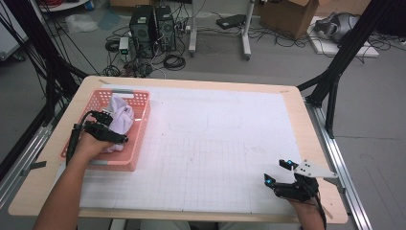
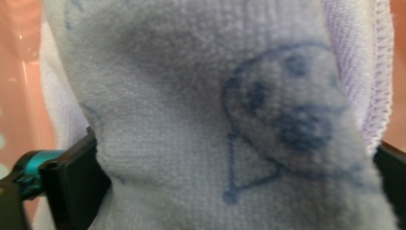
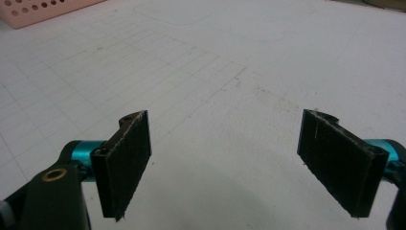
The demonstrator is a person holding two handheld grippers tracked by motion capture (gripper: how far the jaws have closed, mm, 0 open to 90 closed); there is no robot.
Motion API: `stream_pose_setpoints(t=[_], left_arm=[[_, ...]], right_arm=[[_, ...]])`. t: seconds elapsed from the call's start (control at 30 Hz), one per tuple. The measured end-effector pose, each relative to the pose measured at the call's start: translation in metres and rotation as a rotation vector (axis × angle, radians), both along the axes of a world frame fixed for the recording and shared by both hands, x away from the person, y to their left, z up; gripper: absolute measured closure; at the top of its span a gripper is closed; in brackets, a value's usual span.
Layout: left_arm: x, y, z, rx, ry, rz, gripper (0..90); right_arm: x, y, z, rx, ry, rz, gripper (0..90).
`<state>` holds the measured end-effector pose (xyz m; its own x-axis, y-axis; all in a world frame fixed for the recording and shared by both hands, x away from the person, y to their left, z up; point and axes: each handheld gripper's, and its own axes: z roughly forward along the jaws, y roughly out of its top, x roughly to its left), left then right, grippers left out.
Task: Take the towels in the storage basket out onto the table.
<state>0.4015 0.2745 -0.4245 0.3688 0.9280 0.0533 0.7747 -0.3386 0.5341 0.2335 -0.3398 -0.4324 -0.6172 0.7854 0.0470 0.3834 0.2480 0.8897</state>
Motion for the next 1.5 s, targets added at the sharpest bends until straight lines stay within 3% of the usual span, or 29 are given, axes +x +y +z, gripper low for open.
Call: stream_pose_setpoints(t=[0.17, 0.27, 0.37, 0.5, 0.67, 0.8, 0.83, 0.87, 1.0, 1.03, 1.07, 1.1, 1.13, 1.17, 1.2, 1.27, 1.3, 1.37, 1.5], left_arm=[[-0.001, 0.003, 0.002, 0.003, -0.011, 0.014, 16.7], [-0.002, 0.005, 0.005, -0.004, -0.023, 0.026, 31.2], [-0.003, 0.008, 0.007, -0.026, -0.031, 0.045, 38.2], [-0.004, 0.011, 0.011, -0.059, -0.045, 0.057, 42.4], [-0.007, 0.014, 0.017, -0.108, -0.094, 0.076, 45.8], [-0.011, 0.019, 0.024, -0.182, -0.172, 0.089, 46.0], [-0.014, 0.021, 0.028, -0.213, -0.214, 0.088, 46.0], [-0.014, 0.021, 0.028, -0.213, -0.214, 0.088, 46.0], [-0.023, 0.023, 0.036, -0.262, -0.323, 0.061, 45.5], [-0.028, 0.023, 0.041, -0.288, -0.382, 0.052, 45.4], [-0.028, 0.023, 0.041, -0.288, -0.382, 0.052, 45.4], [-0.032, 0.023, 0.046, -0.320, -0.432, 0.038, 45.3], [-0.032, 0.023, 0.046, -0.320, -0.432, 0.038, 45.3], [-0.037, 0.024, 0.051, -0.352, -0.475, 0.022, 45.3], [-0.037, 0.024, 0.051, -0.352, -0.475, 0.022, 45.2], [-0.042, 0.023, 0.056, -0.400, -0.536, -0.006, 45.2], [-0.042, 0.023, 0.056, -0.400, -0.536, -0.006, 45.1], [-0.047, 0.020, 0.062, -0.426, -0.598, -0.045, 45.1], [-0.051, 0.014, 0.069, -0.465, -0.642, -0.088, 45.2]], right_arm=[[0.000, 0.000, -0.001, -0.002, 0.006, 0.003, 17.6], [0.000, 0.000, -0.001, -0.005, 0.003, 0.003, 17.7], [0.000, 0.000, -0.001, -0.009, 0.002, 0.005, 17.7], [-0.001, 0.000, -0.001, -0.003, 0.005, -0.002, 17.7], [-0.002, -0.002, 0.000, 0.004, 0.001, -0.008, 17.7], [-0.002, -0.003, 0.000, 0.007, 0.001, -0.009, 17.6], [-0.002, -0.003, 0.000, 0.007, 0.001, -0.009, 17.6], [-0.002, -0.003, 0.001, 0.006, -0.004, -0.011, 17.6], [-0.003, -0.003, 0.001, 0.007, 0.002, -0.010, 17.6], [-0.003, -0.002, 0.001, 0.006, 0.002, -0.010, 17.6], [-0.003, -0.002, 0.001, 0.006, 0.002, -0.010, 17.6], [-0.002, -0.002, 0.000, 0.006, -0.002, -0.008, 17.7], [-0.002, -0.001, 0.000, 0.004, -0.003, -0.009, 17.7], [-0.002, -0.001, 0.000, 0.006, 0.002, -0.007, 17.6], [-0.002, -0.001, 0.000, 0.004, 0.002, -0.007, 17.6], [-0.002, -0.001, 0.000, 0.005, 0.003, -0.007, 17.7], [-0.002, -0.001, 0.001, 0.005, 0.001, -0.006, 17.7], [-0.003, -0.001, 0.001, 0.007, 0.001, -0.008, 17.7], [-0.003, -0.002, 0.001, 0.015, -0.001, -0.008, 17.6]])
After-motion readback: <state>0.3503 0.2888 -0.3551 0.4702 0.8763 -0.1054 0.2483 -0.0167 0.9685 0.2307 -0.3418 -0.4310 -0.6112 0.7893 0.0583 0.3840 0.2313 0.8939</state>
